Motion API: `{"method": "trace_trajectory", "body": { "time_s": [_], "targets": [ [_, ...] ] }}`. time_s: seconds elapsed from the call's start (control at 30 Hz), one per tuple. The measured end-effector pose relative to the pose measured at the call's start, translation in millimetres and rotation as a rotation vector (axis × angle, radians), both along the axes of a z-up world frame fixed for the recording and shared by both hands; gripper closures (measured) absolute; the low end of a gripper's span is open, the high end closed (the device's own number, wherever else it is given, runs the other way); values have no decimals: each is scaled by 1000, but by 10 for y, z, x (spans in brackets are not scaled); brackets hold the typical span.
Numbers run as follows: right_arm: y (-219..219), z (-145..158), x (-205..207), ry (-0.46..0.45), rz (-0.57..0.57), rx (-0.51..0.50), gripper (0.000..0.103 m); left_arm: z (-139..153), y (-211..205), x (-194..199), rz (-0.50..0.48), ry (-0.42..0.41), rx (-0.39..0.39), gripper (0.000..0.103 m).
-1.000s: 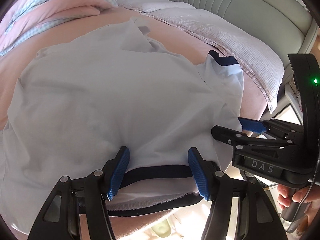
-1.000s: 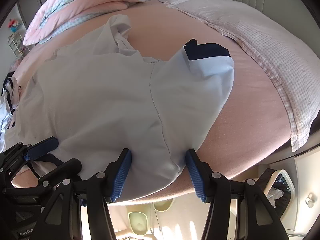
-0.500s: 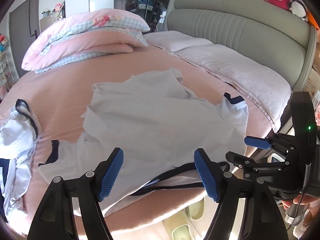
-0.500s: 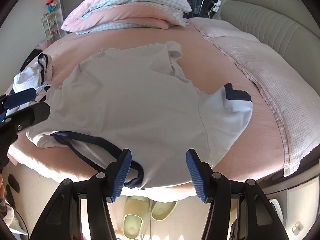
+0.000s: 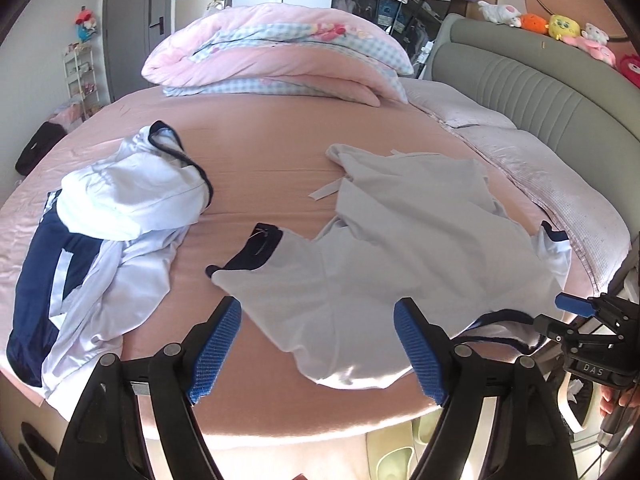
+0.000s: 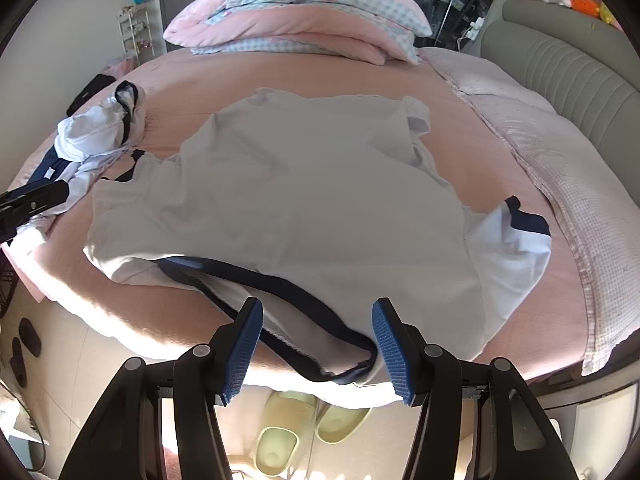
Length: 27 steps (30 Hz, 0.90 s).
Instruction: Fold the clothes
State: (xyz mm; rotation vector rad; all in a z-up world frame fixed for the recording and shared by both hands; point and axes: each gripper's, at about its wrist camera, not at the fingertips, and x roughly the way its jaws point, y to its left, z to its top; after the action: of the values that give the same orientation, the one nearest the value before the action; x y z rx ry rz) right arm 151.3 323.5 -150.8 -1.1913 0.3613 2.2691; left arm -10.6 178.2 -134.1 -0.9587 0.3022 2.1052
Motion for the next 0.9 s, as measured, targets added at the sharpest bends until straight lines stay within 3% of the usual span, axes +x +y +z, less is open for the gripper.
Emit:
{"method": "trace_trajectory", "body": {
  "time_s": [0.13,0.3,0.47,0.63,0.9],
  "targets": [
    [-140,-22,-126,34,87,-62,46,-74,-172,-138,49,-32,12,25],
    [-423,-164,-281,-1,233,-39,46,-217,-287,-286,80,-112,31,25],
    [-508,-302,-407,-19,293,-40,46,-383,-354,-416,106,-190,49,25],
    [-529,-351,-510,-6,368,-50,46,-559,-277,-597,89,-313,70,25],
    [-490,-441,-695,-24,483,-49,46,-627,-47,-758,45,-371,63,28]
  ]
}}
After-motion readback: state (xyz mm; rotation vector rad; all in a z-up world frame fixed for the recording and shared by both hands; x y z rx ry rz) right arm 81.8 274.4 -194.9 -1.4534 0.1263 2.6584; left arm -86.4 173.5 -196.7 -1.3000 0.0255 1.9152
